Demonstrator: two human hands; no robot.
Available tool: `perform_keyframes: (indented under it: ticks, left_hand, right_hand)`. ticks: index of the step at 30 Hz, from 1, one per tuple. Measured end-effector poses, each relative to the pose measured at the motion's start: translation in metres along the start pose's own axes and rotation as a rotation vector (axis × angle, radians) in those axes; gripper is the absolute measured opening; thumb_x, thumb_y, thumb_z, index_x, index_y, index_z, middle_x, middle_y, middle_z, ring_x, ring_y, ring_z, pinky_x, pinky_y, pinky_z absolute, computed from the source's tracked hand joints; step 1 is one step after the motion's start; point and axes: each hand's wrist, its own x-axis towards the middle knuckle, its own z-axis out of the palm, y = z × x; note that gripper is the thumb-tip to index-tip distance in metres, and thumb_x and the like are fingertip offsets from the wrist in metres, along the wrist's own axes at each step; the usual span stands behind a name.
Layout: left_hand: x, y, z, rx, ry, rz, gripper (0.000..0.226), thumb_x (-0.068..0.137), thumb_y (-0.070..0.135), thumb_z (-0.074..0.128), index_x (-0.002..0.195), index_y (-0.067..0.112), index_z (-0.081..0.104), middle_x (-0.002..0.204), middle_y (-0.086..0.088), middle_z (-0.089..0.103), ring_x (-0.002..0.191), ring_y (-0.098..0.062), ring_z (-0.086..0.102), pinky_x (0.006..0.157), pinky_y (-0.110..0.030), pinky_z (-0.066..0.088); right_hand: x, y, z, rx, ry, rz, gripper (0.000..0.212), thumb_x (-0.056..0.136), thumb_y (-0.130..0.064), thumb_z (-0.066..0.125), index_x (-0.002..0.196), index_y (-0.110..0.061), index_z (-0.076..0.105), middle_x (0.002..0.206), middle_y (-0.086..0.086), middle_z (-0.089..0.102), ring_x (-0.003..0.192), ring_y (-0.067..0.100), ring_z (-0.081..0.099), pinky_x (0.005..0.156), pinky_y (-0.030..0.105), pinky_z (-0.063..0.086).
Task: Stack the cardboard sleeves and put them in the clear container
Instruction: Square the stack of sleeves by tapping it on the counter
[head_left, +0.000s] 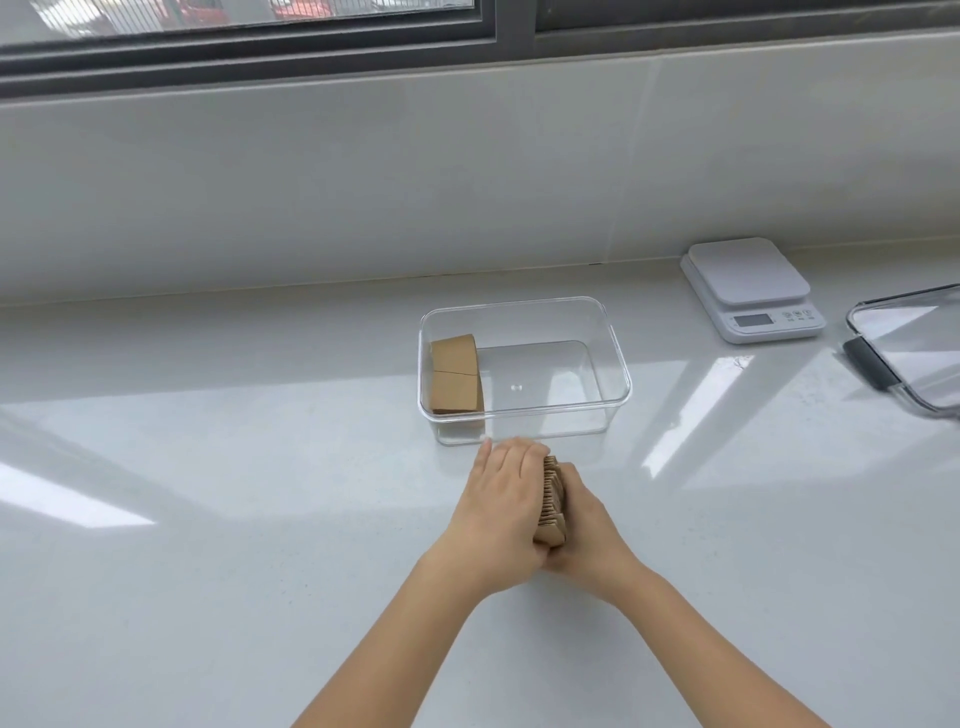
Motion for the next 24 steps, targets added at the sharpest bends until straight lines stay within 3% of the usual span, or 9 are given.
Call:
perform_keyframes:
  ticks: [2, 4, 7, 9, 11, 14, 21, 24]
  left_hand:
    - [-0.004, -0.008, -0.008, -0.081, 0.043, -0.02, 0.08, 0.07, 0.037, 0.066, 0.137, 0.014, 0.03, 0.135, 0.004, 0.04, 0.134, -0.011, 0.029, 0.117, -0.034, -0.012]
    - [-0.009, -0.016, -0.012, -0.155, 0.107, -0.043, 0.088, 0.068, 0.053, 0.065, 0.14, 0.018, 0.028, 0.137, 0.014, 0.038, 0.137, -0.004, 0.025, 0.117, -0.041, -0.01]
    - [-0.012, -0.03, 0.011, -0.13, 0.1, -0.08, 0.105, 0.067, 0.072, 0.049, 0.148, 0.018, 0.01, 0.151, 0.019, 0.015, 0.146, -0.004, -0.008, 0.112, -0.044, -0.023]
    - [-0.017, -0.04, 0.041, -0.066, 0.026, -0.103, 0.112, 0.065, 0.086, 0.033, 0.148, 0.021, -0.005, 0.158, 0.014, -0.001, 0.14, -0.004, -0.029, 0.105, -0.045, -0.033]
    - [-0.02, -0.05, 0.065, -0.053, -0.022, -0.122, 0.111, 0.064, 0.091, 0.021, 0.149, 0.021, 0.0, 0.159, 0.005, 0.002, 0.138, -0.004, -0.033, 0.105, -0.052, -0.03]
    - [-0.016, -0.056, 0.074, -0.027, -0.104, -0.16, 0.114, 0.069, 0.089, 0.02, 0.149, 0.007, 0.023, 0.158, -0.009, 0.015, 0.144, -0.013, -0.021, 0.107, -0.059, -0.019]
    - [-0.016, -0.057, 0.073, 0.036, -0.128, -0.177, 0.122, 0.069, 0.089, 0.018, 0.144, -0.006, 0.026, 0.155, -0.021, 0.024, 0.144, -0.022, -0.004, 0.108, -0.059, -0.015]
    - [-0.016, -0.059, 0.076, 0.057, -0.113, -0.174, 0.121, 0.069, 0.089, 0.018, 0.144, -0.006, 0.027, 0.155, -0.02, 0.025, 0.144, -0.021, -0.006, 0.108, -0.06, -0.013]
  right_hand:
    - [0.001, -0.01, -0.009, -0.083, 0.011, -0.067, 0.056, 0.053, -0.027, 0.08, 0.098, -0.029, 0.048, 0.093, -0.006, 0.06, 0.079, 0.002, 0.057, 0.066, 0.018, 0.048]
    - [0.006, -0.02, -0.021, -0.355, 0.065, -0.202, 0.055, 0.055, -0.035, 0.076, 0.101, -0.021, 0.05, 0.093, -0.002, 0.056, 0.085, 0.016, 0.055, 0.069, 0.028, 0.047]
    - [0.017, -0.026, -0.026, -0.906, 0.009, -0.295, 0.056, 0.059, -0.03, 0.073, 0.106, -0.014, 0.047, 0.101, 0.002, 0.052, 0.092, 0.026, 0.051, 0.074, 0.033, 0.039]
    - [0.018, -0.02, -0.017, -1.081, -0.079, -0.235, 0.06, 0.062, -0.03, 0.074, 0.111, -0.013, 0.044, 0.109, 0.003, 0.049, 0.101, 0.026, 0.049, 0.082, 0.034, 0.037]
    - [0.019, -0.013, -0.007, -1.1, -0.112, -0.226, 0.071, 0.06, -0.039, 0.076, 0.12, -0.015, 0.044, 0.117, 0.002, 0.051, 0.11, 0.025, 0.049, 0.094, 0.037, 0.037]
    - [0.023, -0.011, -0.008, -1.078, -0.11, -0.25, 0.085, 0.061, -0.043, 0.075, 0.133, -0.019, 0.038, 0.129, 0.0, 0.049, 0.119, 0.024, 0.047, 0.101, 0.038, 0.035]
    - [0.024, -0.009, -0.008, -1.097, -0.125, -0.247, 0.089, 0.062, -0.046, 0.073, 0.136, -0.018, 0.035, 0.129, 0.001, 0.049, 0.12, 0.024, 0.047, 0.102, 0.038, 0.035]
    - [0.019, -0.006, -0.012, -1.077, -0.149, -0.232, 0.098, 0.062, -0.048, 0.072, 0.144, -0.018, 0.026, 0.137, 0.001, 0.043, 0.13, 0.023, 0.038, 0.115, 0.044, 0.02]
